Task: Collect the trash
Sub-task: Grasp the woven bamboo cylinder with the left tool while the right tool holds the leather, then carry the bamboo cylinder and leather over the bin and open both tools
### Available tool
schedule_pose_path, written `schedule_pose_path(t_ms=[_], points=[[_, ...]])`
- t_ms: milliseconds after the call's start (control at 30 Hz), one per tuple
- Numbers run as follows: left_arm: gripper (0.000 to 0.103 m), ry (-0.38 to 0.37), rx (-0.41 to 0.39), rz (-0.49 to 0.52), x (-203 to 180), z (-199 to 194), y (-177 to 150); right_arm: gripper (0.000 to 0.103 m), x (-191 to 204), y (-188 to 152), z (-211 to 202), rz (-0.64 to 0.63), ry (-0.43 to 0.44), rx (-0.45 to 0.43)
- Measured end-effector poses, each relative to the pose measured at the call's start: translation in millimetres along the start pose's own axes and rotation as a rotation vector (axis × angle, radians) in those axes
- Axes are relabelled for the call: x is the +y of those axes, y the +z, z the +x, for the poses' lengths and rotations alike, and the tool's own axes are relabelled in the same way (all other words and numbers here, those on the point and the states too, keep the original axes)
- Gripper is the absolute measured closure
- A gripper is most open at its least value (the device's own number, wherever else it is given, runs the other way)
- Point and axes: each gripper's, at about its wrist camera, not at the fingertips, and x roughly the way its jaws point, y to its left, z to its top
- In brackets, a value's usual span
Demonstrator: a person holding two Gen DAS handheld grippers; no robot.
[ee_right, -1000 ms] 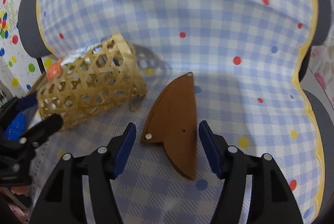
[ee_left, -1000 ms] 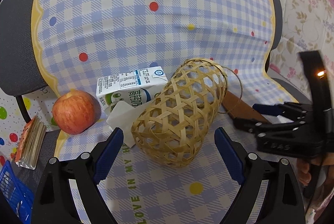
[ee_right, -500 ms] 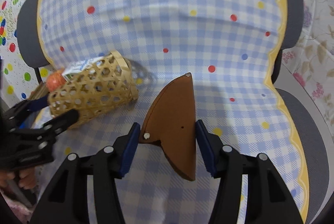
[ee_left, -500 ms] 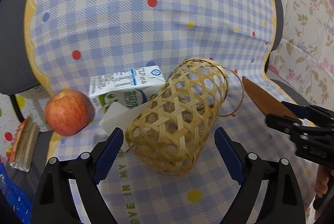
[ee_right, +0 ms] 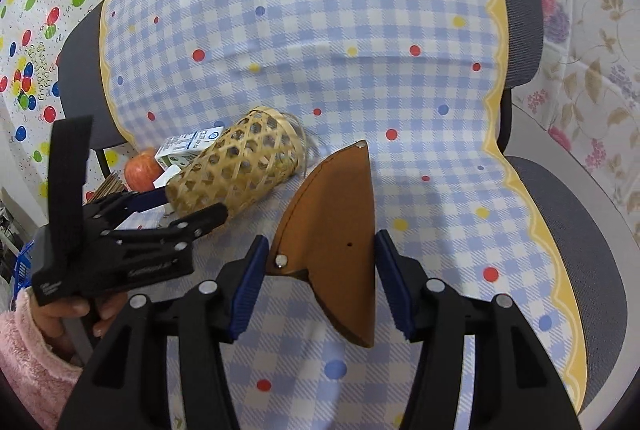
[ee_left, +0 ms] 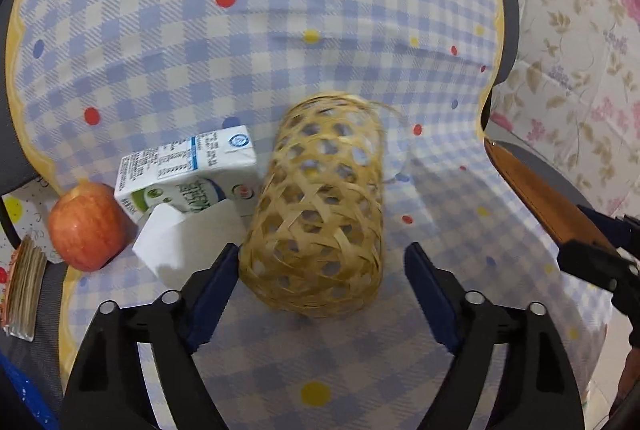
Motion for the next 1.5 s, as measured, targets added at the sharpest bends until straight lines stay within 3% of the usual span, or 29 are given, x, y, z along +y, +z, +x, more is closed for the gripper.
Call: schedule_pose_path(t_ms=[333, 567, 867, 1233, 1500], points=[[0.034, 0.044, -0.054, -0.026, -22.5, -48.1, -19.3, 0.049, 3.4, -15.1, -32.9, 0.01, -0.032, -0.042], [0.034, -0.025, -0.102, 0.033, -70.7, -104.6, -50.9, 0.049, 5.2, -44.7, -82.4, 0.024, -0.069, -0.07], [0.034, -0.078, -0.108, 0.073, -102.8, -142.1, -82.1, 0.049, -19.5, -95.1, -159.4, 0.09, -0.177, -0.117], [0.034, -0.239, -0.127, 0.169, -171.6, -179.9, -116.8, 0.049, -40.2, -157.1, -235.8, 0.166, -0.317, -0.161], [0.034, -0.383, -0.094, 0.284, -232.8, -191.6, -151.4, 0.049, -55.2, -208.9, -280.6, 0.223, -0.439, -0.158]])
